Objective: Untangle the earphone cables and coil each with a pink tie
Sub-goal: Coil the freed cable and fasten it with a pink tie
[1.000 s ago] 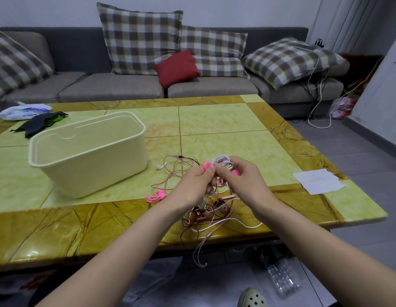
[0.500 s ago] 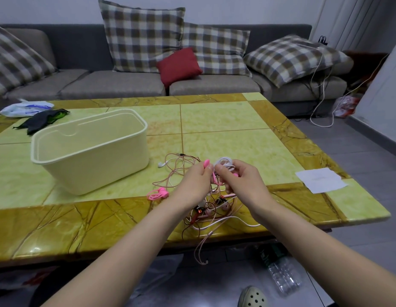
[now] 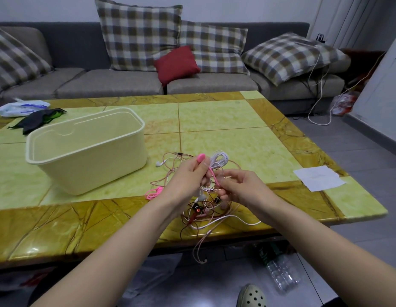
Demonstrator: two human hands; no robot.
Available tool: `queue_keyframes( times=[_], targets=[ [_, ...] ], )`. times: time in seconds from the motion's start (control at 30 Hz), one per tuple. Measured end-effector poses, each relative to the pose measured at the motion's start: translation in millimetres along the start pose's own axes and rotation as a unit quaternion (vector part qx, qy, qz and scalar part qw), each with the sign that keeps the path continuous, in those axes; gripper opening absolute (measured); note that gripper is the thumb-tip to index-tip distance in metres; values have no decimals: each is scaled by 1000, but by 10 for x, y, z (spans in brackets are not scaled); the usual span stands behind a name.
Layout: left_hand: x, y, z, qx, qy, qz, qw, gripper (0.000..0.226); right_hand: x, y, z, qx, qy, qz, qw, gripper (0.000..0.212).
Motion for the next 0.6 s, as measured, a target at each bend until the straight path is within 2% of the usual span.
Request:
queue_keyframes(
  times=[0.13, 0.27, 0.4, 0.53, 0.6],
  targets=[
    [-17, -50, -13, -17, 6, 11, 1000, 38, -61, -18, -36, -31, 41, 33, 998, 19],
    [-41, -79, -9, -22, 12, -13, 1000, 39, -37, -15, -13, -79, 29, 125, 989, 15],
    [-50, -99, -14, -14, 19, -9, 1000, 34, -38, -35, 20, -142, 40, 223, 963, 8],
    [-89, -153, -47, -10, 31, -21, 999, 27, -65, -59, 41, -178, 61, 248, 950, 4],
    [-116, -173, -63, -11, 39, -28, 999, 27, -81, -90, 53, -206, 78, 289, 932, 5]
  ],
)
Point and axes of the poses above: each hand's wrist, its own z-axis away from the middle knuckle, its own x-axis out of the palm, y = z × x, the point moved 6 cm from there along -z, towards the middle knuckle, and after that the axes turned 14 degrees about y, right-handed, at the moved point
